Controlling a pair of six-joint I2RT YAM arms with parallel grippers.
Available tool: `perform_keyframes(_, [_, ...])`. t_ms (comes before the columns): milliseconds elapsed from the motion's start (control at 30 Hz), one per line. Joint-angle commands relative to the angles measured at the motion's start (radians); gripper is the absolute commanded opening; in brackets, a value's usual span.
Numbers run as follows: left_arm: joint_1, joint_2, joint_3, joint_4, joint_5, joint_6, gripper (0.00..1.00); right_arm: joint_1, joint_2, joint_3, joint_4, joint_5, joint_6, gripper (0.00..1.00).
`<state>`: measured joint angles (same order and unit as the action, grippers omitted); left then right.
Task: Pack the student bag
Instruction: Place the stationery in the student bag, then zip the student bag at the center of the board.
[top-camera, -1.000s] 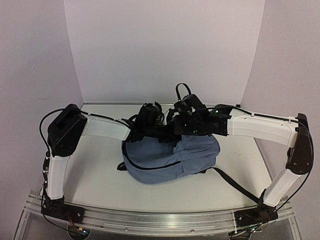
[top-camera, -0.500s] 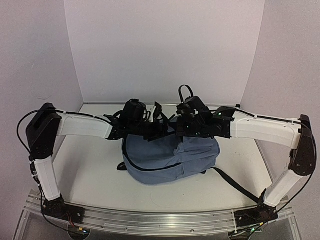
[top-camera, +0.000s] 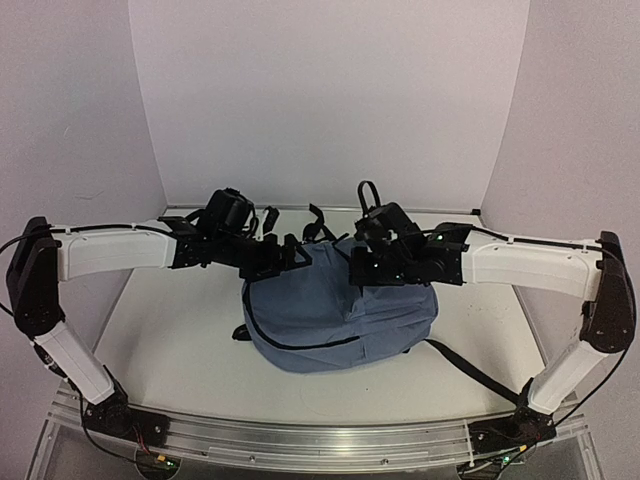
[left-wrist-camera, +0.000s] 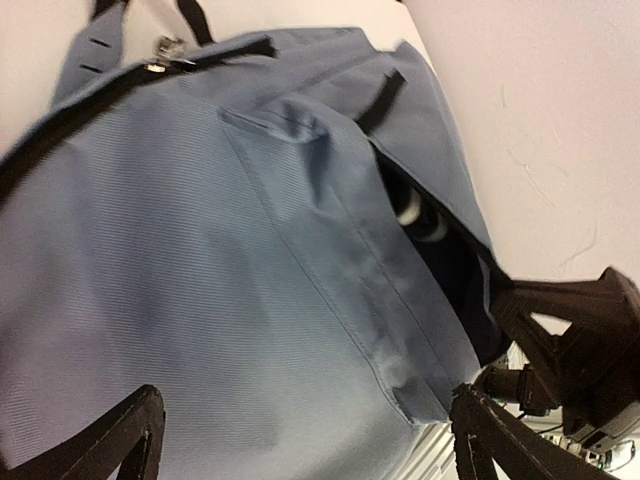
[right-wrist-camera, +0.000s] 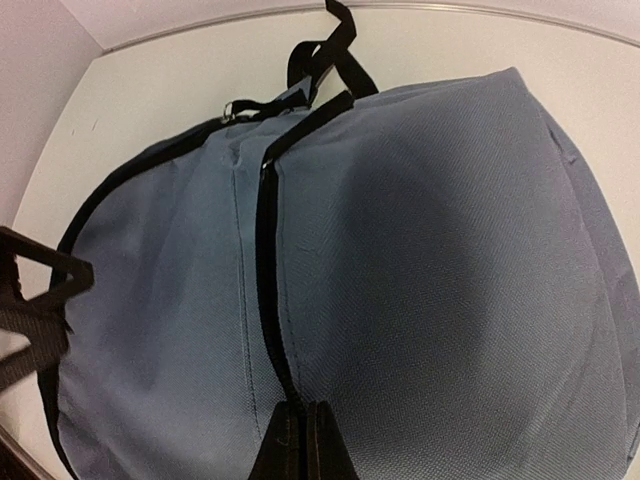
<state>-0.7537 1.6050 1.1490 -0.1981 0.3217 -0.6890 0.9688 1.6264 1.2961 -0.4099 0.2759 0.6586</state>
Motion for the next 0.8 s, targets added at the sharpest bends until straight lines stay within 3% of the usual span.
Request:
perform_keyframes(0, [0.04, -0.109, -0.032, -0.021, 0.003, -0.016, 1.0, 0.04, 0.026, -0.028, 0.028, -0.106, 0.025, 0.0])
perform_keyframes(100, [0.056, -0.134, -0.027, -0.035, 0.016, -0.008, 1.0, 0.04, 0.013, -0.009, 0.027, -0.103, 0.023, 0.08])
perform_keyframes(200, [0.065, -0.147, -0.017, -0.037, 0.026, -0.006, 1.0, 0.038, -0.021, 0.037, 0.014, -0.075, 0.005, 0.45])
perform_keyframes(267, [0.068, -0.145, -0.008, -0.044, 0.027, 0.001, 1.0, 0.028, -0.035, 0.08, -0.011, -0.047, -0.002, 0.6])
perform_keyframes(367, [0.087, -0.139, -0.003, -0.06, 0.022, 0.009, 1.0, -0.019, -0.029, 0.139, -0.037, -0.057, -0.022, 0.67])
perform_keyframes(767, [0.22, -0.149, -0.053, -0.167, -0.033, 0.033, 1.0, -0.308, 0.206, 0.367, -0.03, -0.363, -0.164, 0.72])
